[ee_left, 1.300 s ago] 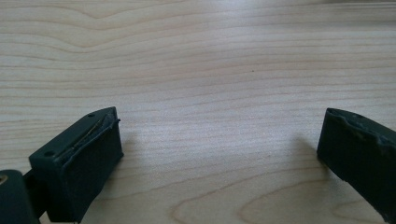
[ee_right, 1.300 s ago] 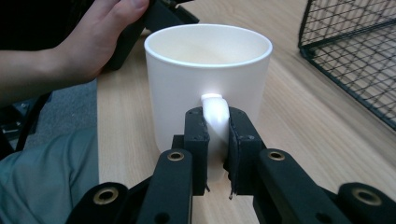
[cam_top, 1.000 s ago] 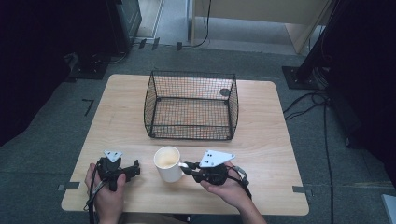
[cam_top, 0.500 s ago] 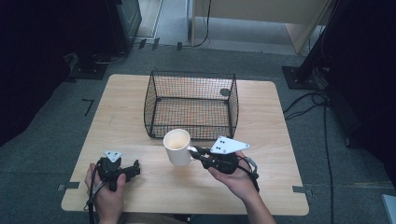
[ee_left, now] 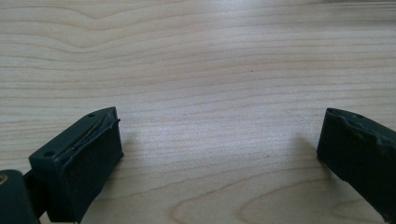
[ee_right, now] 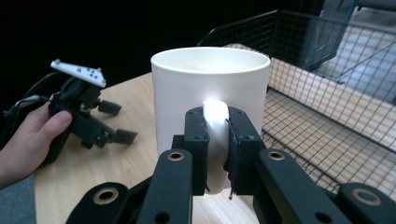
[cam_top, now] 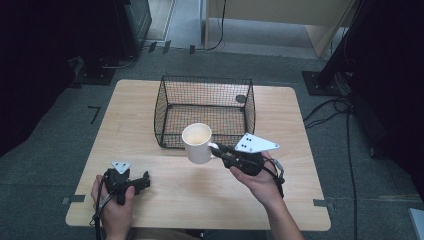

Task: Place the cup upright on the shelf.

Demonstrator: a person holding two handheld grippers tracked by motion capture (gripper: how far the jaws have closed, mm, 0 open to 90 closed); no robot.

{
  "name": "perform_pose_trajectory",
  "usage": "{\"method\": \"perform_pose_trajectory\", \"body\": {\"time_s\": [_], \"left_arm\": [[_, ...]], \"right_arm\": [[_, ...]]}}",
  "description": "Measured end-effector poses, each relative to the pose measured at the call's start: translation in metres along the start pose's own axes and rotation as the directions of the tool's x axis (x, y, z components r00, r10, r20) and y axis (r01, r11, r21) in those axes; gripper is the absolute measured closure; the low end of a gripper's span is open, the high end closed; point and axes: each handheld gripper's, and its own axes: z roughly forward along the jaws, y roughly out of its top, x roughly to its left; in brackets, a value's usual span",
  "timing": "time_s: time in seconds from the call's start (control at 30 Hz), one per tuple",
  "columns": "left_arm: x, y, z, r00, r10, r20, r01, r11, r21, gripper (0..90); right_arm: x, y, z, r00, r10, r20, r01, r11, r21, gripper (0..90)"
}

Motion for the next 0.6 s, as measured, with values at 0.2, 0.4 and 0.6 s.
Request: {"method": "perform_pose_trajectory", "body": {"time_s": [0.2, 0.4, 0.6], "left_arm": [[0.000, 0.000, 0.000, 1.0000, -0.001, 0.000, 0.001, 1.0000, -0.001, 0.0], [0.000, 0.000, 0.000, 1.0000, 0.000, 0.001, 0.000, 1.0000, 0.000, 0.0], [0.000, 0.000, 0.000, 1.0000, -0.001, 0.001, 0.001, 1.0000, -0.001, 0.0]], "right_arm": [[-0.009, 0.011, -0.005, 0.9992, 0.013, 0.038, -0.011, 0.999, -0.036, 80.8], [-0.018, 0.020, -0.006, 0.9974, 0.011, 0.072, -0.006, 0.998, -0.059, 80.8], [-0.031, 0.026, -0.003, 0.9933, 0.030, 0.112, -0.022, 0.997, -0.074, 80.8]]}}
